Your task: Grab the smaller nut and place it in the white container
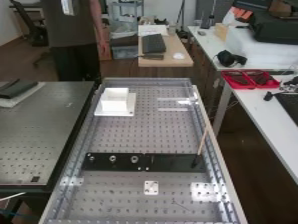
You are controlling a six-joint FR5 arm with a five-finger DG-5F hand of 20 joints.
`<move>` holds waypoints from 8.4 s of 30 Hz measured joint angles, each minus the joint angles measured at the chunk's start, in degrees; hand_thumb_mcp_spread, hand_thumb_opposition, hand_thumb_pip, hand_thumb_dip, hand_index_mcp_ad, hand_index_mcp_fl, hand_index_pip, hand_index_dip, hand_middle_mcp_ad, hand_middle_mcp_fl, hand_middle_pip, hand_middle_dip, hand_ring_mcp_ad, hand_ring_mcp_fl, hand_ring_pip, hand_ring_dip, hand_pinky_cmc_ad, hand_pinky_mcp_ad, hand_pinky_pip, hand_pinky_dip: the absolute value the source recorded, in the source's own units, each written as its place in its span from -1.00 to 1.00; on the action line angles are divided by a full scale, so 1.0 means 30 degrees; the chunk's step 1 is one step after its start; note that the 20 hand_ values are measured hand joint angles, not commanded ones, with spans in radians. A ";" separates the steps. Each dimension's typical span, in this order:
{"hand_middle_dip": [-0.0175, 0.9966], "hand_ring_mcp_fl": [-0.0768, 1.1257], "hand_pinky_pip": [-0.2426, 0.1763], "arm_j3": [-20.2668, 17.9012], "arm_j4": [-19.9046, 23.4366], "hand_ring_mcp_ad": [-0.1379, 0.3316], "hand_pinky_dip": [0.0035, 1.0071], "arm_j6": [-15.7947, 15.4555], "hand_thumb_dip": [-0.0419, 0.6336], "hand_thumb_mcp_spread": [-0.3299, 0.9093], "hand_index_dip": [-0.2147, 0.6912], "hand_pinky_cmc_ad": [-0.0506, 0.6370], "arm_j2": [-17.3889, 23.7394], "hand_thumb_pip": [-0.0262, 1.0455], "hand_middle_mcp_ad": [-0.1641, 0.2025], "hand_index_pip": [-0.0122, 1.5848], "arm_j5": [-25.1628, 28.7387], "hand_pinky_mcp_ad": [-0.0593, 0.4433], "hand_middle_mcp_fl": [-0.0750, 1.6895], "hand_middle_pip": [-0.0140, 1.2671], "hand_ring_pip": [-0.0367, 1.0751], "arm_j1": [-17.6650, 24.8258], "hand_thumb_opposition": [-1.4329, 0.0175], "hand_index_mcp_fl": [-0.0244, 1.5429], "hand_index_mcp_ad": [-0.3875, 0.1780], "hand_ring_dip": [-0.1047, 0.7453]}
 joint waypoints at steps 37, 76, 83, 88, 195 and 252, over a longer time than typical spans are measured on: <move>-0.56 -0.87 -0.33 -0.1061 0.0450 0.33 0.30 0.0251 -0.64 0.02 -0.55 0.39 0.0545 -0.27 0.30 -0.88 -0.0061 0.62 -0.83 -0.77 -0.69 -0.0139 -0.02 -0.94 0.34 -0.60; -0.56 -0.88 -0.32 -0.6158 0.3000 0.33 0.29 -0.0288 -0.47 0.03 -0.73 0.38 0.1004 0.08 0.31 -0.66 -0.2901 0.60 -0.76 -0.77 -0.66 -0.3620 -0.07 -0.91 0.28 -0.60; -0.56 -0.88 -0.32 -0.7225 0.4220 0.32 0.20 -0.0708 -0.46 0.06 -0.73 0.38 0.0585 0.08 0.31 -0.48 -0.3770 0.60 -0.76 -0.78 -0.67 -0.4451 -0.09 -0.91 0.17 -0.60; -0.54 -0.87 -0.32 -0.7707 0.4446 0.34 0.14 -0.0783 -0.36 0.10 -0.73 0.38 0.0526 0.09 0.31 -0.29 -0.3694 0.60 -0.76 -0.78 -0.66 -0.4440 -0.11 -0.91 0.11 -0.56; -0.53 -0.87 -0.19 -0.9188 1.2713 0.07 -0.34 -0.6294 -0.17 0.25 -0.21 0.16 -0.7889 0.35 0.28 0.96 -1.5092 0.34 -0.88 -0.77 -0.77 -1.1430 -0.17 -0.95 -0.25 -0.48; -0.53 -0.87 -0.04 -0.8567 1.2892 0.02 -0.46 -0.6500 -0.17 0.30 -0.22 0.10 -0.8966 0.32 0.27 0.96 -1.5855 0.28 -0.82 -0.77 -0.77 -1.1697 -0.17 -0.90 -0.34 -0.47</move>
